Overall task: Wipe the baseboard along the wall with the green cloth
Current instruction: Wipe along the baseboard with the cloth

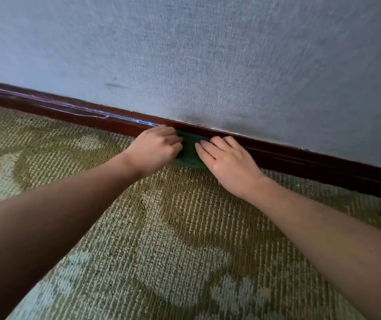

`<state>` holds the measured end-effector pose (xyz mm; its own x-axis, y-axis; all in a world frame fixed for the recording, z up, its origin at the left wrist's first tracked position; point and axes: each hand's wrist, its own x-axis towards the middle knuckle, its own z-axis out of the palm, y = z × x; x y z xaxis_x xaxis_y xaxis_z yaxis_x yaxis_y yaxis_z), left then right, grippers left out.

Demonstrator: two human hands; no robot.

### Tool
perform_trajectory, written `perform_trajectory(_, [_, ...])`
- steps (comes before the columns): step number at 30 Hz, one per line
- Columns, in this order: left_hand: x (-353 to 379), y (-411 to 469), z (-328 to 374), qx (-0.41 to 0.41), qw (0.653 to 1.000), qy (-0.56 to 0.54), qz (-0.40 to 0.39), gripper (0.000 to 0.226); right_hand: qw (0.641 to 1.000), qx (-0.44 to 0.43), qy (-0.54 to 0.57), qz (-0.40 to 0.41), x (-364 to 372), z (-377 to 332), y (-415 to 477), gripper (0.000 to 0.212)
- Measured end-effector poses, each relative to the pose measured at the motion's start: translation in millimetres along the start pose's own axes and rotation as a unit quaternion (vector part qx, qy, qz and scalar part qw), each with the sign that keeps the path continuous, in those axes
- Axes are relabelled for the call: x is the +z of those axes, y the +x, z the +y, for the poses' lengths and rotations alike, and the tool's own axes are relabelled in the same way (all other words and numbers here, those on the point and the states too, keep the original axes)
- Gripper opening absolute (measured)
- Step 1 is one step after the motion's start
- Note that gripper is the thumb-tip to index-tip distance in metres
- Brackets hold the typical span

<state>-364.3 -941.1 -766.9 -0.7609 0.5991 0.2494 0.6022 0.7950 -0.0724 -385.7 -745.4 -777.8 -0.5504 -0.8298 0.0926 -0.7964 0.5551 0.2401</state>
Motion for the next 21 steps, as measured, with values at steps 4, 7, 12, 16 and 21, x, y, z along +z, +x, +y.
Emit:
perform_trajectory(4, [4, -3, 10, 0.036, 0.999, 0.004, -0.013, 0.021, 0.999, -0.018, -0.003, 0.028, 2, 2, -10, 0.042])
perform_trajectory(7, [10, 3, 18, 0.049, 0.999, 0.003, -0.012, 0.022, 0.999, -0.017, -0.029, 0.024, 3, 8, -21, 0.041])
perform_trajectory(12, [13, 19, 21, 0.028, 0.999, 0.025, -0.003, 0.020, 0.998, 0.022, -0.063, -0.007, 0, 18, -27, 0.041])
perform_trajectory(16, [13, 22, 19, -0.004, 1.000, 0.015, -0.008, 0.020, 0.993, 0.009, -0.075, -0.088, 4, 16, -22, 0.053])
perform_trajectory(21, [9, 24, 16, -0.015, 1.000, 0.000, -0.016, 0.027, 0.993, -0.009, -0.064, -0.097, 3, 18, -17, 0.058])
